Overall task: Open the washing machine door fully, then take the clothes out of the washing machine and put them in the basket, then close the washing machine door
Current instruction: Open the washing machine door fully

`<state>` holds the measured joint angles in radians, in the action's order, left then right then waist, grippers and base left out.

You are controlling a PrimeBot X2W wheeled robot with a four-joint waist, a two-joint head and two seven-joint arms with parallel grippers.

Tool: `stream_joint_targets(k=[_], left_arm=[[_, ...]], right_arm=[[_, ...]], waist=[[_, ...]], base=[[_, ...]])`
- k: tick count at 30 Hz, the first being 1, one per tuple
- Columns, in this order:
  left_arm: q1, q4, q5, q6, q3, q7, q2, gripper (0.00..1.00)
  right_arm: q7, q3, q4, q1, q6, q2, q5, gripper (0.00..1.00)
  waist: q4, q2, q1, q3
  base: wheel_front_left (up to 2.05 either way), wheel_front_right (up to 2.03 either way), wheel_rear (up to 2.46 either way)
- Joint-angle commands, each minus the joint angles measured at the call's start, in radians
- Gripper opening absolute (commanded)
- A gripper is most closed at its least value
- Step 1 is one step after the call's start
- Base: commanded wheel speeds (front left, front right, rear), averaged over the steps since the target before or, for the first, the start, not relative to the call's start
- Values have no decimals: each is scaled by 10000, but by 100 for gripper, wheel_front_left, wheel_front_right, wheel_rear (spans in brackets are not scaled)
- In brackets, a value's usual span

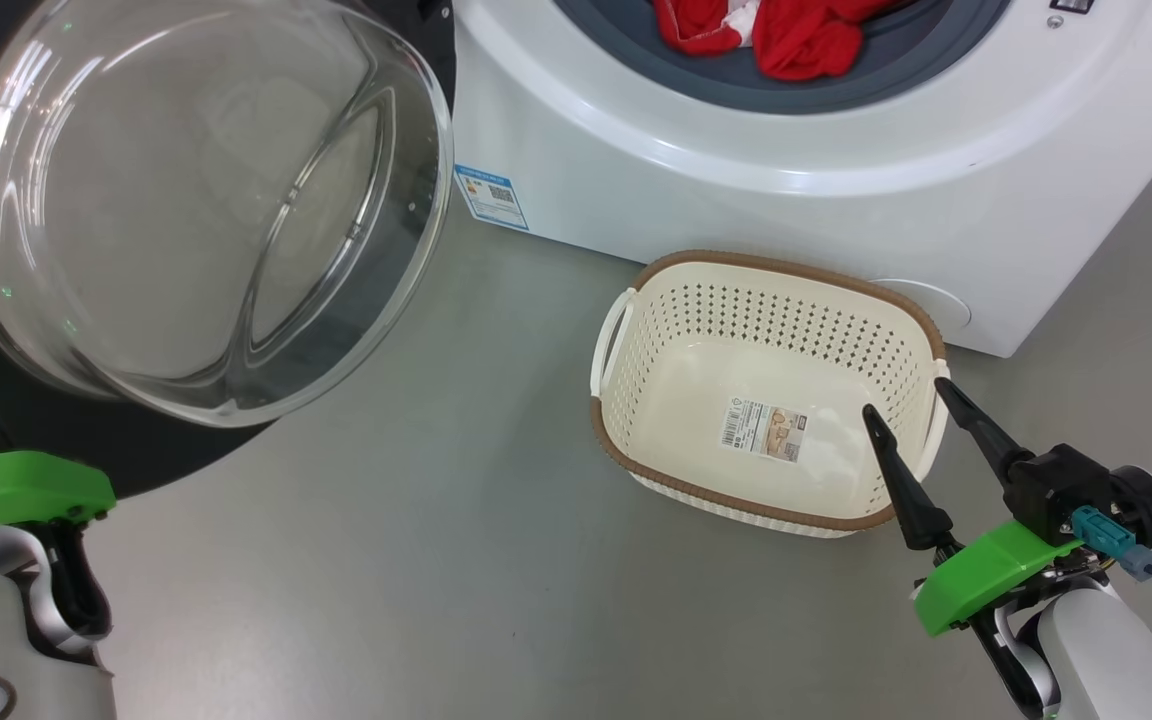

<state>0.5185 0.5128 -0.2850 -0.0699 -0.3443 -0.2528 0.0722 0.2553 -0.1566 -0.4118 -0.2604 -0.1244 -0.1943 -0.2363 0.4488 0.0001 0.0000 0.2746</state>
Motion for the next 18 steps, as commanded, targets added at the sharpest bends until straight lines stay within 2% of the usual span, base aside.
stream_joint_targets(k=[1, 8, 9, 10, 11, 12, 18], left_arm=[[132, -291, 150, -70, -507, -89, 473, 0], [-116, -646, 455, 70, -908, -89, 136, 0], [-169, -778, 513, 83, -913, -89, 96, 16], [-227, -932, 562, 97, -912, -89, 55, 40], [-287, -1079, 602, 124, -891, -89, 17, 67], [-348, -1243, 653, 143, -853, -89, -17, 100], [-703, -2173, 950, 33, -577, -89, -130, 100]], right_arm=[[65, -240, 192, -211, -63, 11, 31, 100], [65, -200, 54, -167, -63, 166, 2, 100], [65, -193, 41, -166, -63, 199, -8, 100], [65, -186, 38, -163, -63, 235, -17, 100], [65, -171, 50, -152, -63, 284, -10, 100], [65, -143, 63, -135, -63, 336, 6, 100], [65, -40, 185, -88, -63, 586, -90, 100]], waist=[[-22, -1, 0, -46], [-34, -1, 0, -317], [-44, -1, 0, -365], [-56, -1, 0, -418], [-71, -1, 0, -475], [-88, -1, 0, -539], [-293, -1, 0, -887]], base=[[0, 0, 0], [0, 0, 0], [0, 0, 0], [0, 0, 0], [0, 0, 0], [0, 0, 0], [0, 0, 0]])
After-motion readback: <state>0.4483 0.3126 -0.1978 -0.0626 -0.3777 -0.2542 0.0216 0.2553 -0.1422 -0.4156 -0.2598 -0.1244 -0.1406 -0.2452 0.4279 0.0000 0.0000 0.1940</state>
